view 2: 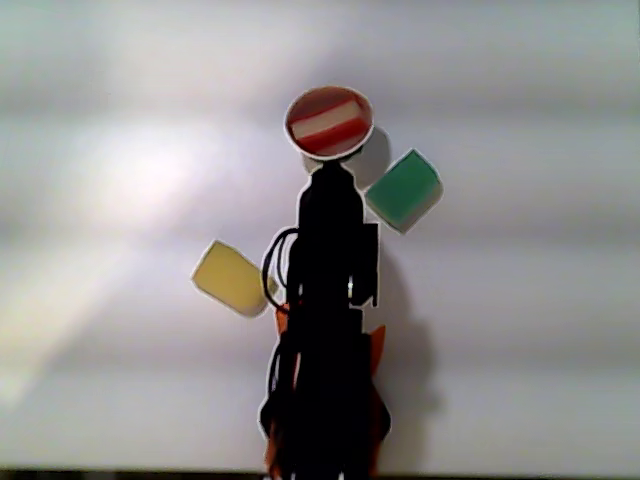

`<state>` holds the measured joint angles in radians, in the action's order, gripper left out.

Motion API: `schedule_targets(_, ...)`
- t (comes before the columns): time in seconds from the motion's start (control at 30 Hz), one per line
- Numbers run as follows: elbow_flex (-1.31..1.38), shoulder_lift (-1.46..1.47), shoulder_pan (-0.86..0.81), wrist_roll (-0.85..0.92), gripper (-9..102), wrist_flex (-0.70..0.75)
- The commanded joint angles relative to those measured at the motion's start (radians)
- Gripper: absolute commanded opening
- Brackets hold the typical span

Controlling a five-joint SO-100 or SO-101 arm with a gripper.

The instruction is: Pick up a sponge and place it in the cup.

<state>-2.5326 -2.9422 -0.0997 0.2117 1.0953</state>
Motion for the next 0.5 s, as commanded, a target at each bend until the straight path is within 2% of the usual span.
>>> schedule_targets(0.0, -0.072, -0.129, -0.02, -0.002, 0, -0.023)
schedule_targets(0.33, -0.397, -0.414, 0.038, -0.058, 0, -0.135)
schedule_targets(0.47, -0.508, -0.425, 0.044, -0.051, 0, -0.213)
